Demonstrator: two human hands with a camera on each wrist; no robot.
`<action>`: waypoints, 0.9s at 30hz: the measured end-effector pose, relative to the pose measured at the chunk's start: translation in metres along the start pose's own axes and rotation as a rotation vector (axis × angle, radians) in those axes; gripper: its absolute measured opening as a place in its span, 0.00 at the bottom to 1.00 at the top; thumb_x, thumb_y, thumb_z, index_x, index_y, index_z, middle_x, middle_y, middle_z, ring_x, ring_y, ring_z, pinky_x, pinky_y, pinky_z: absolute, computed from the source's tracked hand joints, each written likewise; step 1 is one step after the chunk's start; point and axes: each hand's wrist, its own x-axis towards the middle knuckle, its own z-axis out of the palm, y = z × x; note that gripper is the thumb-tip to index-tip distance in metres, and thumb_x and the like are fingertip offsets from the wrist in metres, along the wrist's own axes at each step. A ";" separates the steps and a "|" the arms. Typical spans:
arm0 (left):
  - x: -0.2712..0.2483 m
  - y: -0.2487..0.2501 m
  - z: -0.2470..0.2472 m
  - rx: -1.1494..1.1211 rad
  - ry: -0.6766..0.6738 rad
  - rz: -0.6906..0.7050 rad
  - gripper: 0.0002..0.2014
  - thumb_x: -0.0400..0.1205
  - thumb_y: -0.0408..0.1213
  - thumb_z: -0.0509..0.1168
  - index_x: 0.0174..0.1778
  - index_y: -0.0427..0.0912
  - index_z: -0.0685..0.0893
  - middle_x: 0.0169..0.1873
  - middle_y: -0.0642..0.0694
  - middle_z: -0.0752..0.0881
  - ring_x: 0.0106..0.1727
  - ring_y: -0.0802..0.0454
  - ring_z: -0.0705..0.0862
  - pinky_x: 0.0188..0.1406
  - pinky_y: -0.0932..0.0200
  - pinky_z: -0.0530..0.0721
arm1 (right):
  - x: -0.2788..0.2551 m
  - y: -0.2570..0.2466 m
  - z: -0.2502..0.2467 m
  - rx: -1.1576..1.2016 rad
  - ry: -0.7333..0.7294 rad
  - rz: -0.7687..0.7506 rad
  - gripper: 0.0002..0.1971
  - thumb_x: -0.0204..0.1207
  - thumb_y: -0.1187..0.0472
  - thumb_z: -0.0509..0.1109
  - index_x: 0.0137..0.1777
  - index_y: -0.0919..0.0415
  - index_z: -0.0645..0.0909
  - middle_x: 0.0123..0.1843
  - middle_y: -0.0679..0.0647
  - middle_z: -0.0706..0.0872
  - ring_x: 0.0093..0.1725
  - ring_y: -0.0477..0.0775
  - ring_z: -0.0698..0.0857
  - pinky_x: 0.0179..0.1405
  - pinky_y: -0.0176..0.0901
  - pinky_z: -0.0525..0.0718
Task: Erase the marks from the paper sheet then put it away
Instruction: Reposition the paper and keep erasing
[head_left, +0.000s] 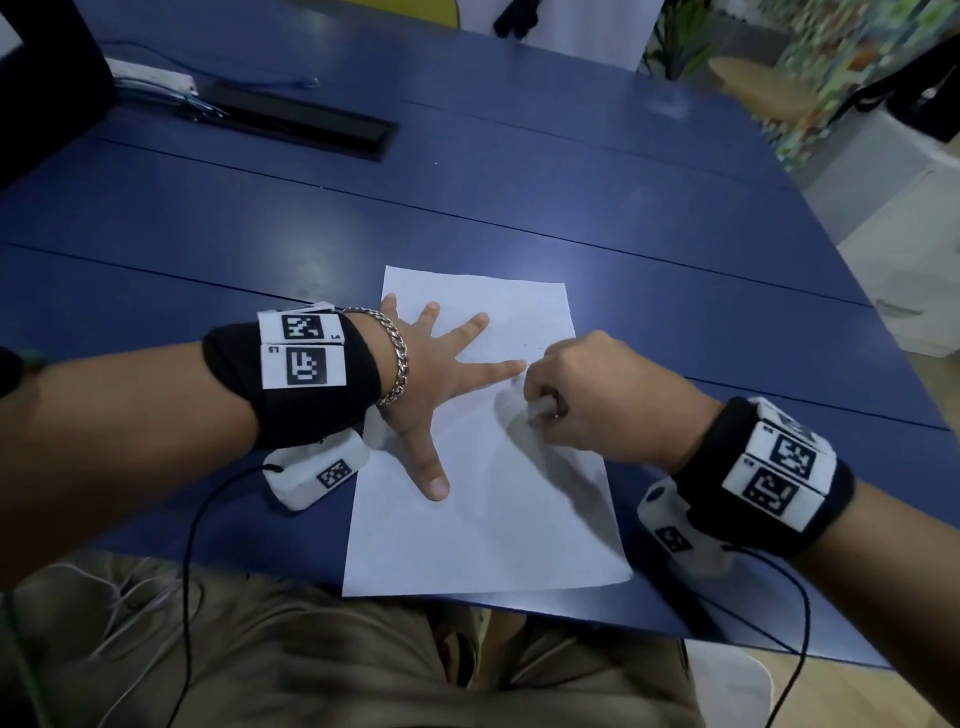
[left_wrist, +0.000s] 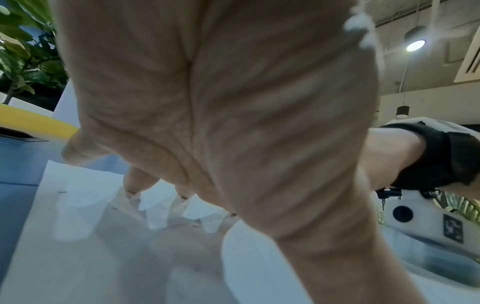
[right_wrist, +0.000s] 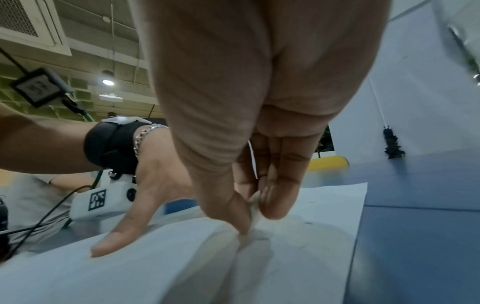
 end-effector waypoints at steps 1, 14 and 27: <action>0.000 0.001 0.000 0.001 0.001 0.000 0.77 0.46 0.87 0.73 0.72 0.83 0.16 0.85 0.51 0.18 0.89 0.24 0.33 0.78 0.09 0.43 | -0.001 -0.003 0.001 -0.021 0.011 -0.002 0.06 0.73 0.58 0.67 0.42 0.58 0.84 0.40 0.54 0.85 0.38 0.58 0.82 0.42 0.57 0.87; -0.013 -0.037 -0.011 -0.185 0.248 0.118 0.61 0.73 0.76 0.69 0.80 0.78 0.22 0.93 0.45 0.42 0.93 0.44 0.43 0.88 0.27 0.51 | -0.076 0.017 -0.017 0.365 0.353 0.310 0.01 0.77 0.51 0.79 0.47 0.44 0.90 0.37 0.36 0.91 0.40 0.34 0.88 0.38 0.27 0.83; -0.018 -0.037 0.009 -0.134 0.044 0.261 0.64 0.72 0.70 0.77 0.88 0.70 0.32 0.89 0.66 0.33 0.91 0.56 0.36 0.88 0.33 0.38 | -0.095 -0.009 0.020 0.506 0.239 0.364 0.08 0.74 0.49 0.82 0.52 0.41 0.91 0.40 0.34 0.91 0.43 0.34 0.90 0.46 0.33 0.87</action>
